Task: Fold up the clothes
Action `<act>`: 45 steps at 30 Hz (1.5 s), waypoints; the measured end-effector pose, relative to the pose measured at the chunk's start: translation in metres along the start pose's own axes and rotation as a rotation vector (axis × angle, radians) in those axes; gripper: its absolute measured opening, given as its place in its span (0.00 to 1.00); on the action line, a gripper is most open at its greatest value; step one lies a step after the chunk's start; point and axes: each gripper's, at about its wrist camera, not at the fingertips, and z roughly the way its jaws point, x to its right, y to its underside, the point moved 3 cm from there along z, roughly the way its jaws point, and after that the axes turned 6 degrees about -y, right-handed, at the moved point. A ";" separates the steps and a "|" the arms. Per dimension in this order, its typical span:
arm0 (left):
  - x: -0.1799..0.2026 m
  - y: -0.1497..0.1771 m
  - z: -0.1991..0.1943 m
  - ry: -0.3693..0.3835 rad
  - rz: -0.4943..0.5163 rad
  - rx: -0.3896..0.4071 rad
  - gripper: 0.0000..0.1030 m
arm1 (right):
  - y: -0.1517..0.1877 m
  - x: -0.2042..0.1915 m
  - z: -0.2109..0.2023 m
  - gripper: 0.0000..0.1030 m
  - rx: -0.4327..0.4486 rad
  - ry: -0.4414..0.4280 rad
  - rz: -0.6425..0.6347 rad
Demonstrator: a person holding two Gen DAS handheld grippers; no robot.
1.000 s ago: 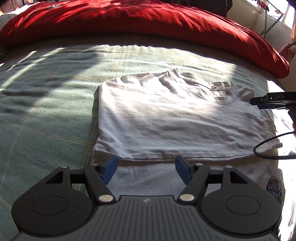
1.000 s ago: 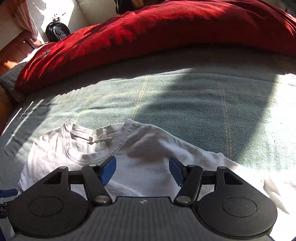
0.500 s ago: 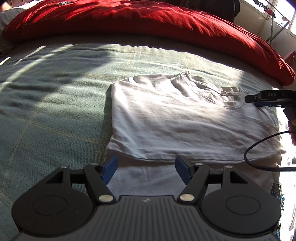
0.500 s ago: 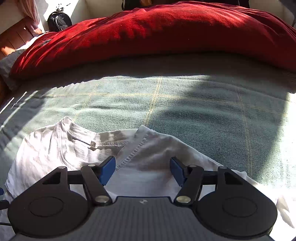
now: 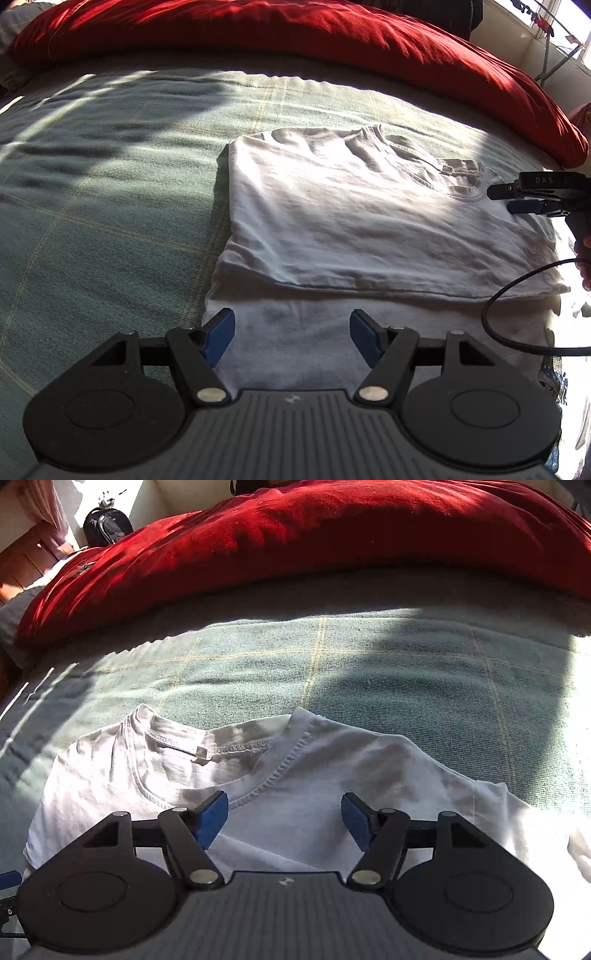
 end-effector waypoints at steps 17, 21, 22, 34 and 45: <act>0.027 0.046 -0.016 -0.014 0.231 -0.082 0.70 | 0.066 -0.038 -0.077 0.75 -0.013 -0.128 -0.037; 0.019 0.057 -0.025 -0.019 0.208 -0.107 0.70 | 0.109 -0.043 -0.087 0.75 -0.088 -0.115 -0.060; 0.017 0.058 -0.026 -0.032 0.201 -0.113 0.70 | 0.119 -0.042 -0.088 0.75 -0.110 -0.110 -0.060; 0.073 0.030 -0.032 -0.005 0.262 -0.042 0.70 | 0.144 -0.006 -0.125 0.75 -0.078 -0.105 0.042; 0.154 0.030 -0.020 0.053 0.338 -0.047 0.70 | 0.081 0.109 -0.132 0.75 0.147 -0.032 0.153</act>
